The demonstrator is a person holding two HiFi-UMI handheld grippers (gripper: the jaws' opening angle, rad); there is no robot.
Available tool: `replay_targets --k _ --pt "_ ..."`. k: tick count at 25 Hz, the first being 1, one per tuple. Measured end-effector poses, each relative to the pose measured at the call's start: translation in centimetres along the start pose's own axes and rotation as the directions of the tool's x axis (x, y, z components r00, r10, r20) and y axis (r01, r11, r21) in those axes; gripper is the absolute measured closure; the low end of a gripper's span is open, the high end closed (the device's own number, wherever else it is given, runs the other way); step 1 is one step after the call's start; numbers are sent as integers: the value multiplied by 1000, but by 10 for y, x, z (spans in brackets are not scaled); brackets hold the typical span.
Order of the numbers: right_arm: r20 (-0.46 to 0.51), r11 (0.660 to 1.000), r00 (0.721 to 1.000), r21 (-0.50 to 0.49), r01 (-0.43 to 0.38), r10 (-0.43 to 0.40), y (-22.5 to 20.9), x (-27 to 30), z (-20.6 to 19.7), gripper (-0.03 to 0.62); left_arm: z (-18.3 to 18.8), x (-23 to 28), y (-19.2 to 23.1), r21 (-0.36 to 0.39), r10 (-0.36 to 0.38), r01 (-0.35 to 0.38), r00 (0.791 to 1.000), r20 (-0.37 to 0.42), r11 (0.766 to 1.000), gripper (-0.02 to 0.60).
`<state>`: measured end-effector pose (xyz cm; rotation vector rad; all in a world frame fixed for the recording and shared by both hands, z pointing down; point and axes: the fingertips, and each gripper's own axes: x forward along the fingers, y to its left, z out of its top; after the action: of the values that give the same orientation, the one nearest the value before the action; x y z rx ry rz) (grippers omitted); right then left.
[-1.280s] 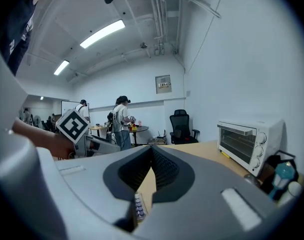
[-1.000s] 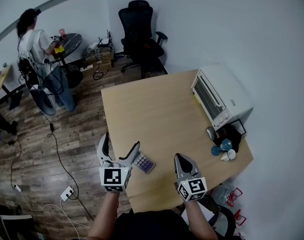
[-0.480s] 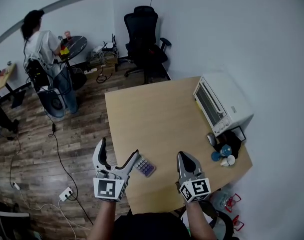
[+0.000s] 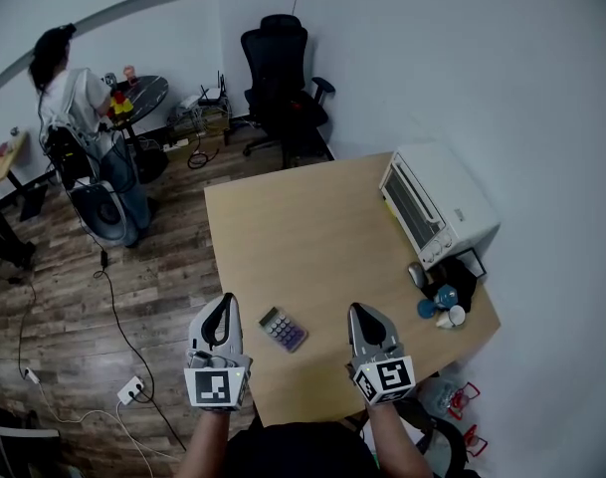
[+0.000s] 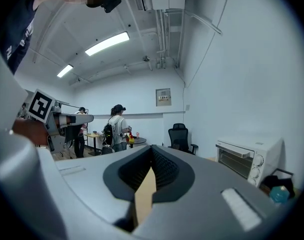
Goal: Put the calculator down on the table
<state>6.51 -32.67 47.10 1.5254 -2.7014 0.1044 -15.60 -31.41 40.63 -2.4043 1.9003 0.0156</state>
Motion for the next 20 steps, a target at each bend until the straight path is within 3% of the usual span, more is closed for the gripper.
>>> replay_targets --k 5,20 --pt "-8 1000 1000 12 4 -4 2 -3 -4 589 -5 -5 -7 34 -54 55 998 -30 998 576" --pt "44 997 998 -64 -45 48 26 -8 11 589 -27 -15 -22 -23 -163 162 986 -38 986 577"
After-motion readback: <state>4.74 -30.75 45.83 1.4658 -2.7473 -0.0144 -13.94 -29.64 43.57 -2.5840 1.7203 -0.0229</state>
